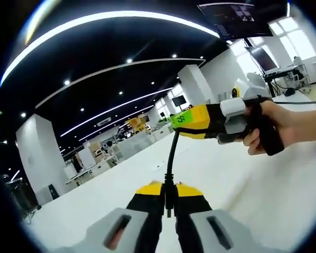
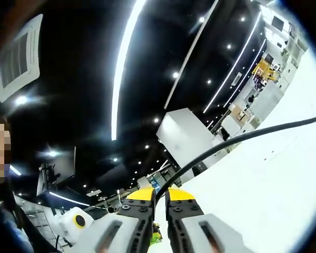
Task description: Find the data cable on the table. Grasp the USB connector end of the cable and insert it into the USB port on the table
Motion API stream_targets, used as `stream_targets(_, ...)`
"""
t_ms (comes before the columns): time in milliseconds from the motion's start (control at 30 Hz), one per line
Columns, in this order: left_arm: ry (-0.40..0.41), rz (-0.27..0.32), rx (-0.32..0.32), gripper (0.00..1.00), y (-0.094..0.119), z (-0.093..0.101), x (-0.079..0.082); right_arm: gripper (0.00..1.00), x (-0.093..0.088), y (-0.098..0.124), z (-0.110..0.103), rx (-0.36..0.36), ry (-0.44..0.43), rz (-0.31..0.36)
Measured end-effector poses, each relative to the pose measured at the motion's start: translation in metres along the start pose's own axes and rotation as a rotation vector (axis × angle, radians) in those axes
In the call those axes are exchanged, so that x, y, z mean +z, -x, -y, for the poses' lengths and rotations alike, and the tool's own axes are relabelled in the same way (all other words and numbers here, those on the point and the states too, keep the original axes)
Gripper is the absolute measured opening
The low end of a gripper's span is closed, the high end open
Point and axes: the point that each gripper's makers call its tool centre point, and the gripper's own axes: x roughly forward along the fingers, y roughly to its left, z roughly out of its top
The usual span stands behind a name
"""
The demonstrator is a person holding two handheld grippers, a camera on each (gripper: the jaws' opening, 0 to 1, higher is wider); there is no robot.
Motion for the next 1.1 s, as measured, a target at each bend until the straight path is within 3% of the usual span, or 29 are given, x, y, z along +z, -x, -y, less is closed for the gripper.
stream_targets(400, 0.013, 0.013, -0.014, 0.07, 0.002, 0.001, 0.002, 0.14, -0.003, -0.001, 0.004, -0.012, -0.017, -0.01)
stream_targets(800, 0.04, 0.019, -0.026, 0.07, 0.002, 0.001, 0.003, 0.18, -0.017, -0.006, 0.002, -0.004, -0.007, -0.064)
stream_targets(1100, 0.085, 0.037, -0.085, 0.07, 0.001, 0.013, 0.006, 0.15, -0.025, -0.007, -0.004, 0.021, -0.008, -0.089)
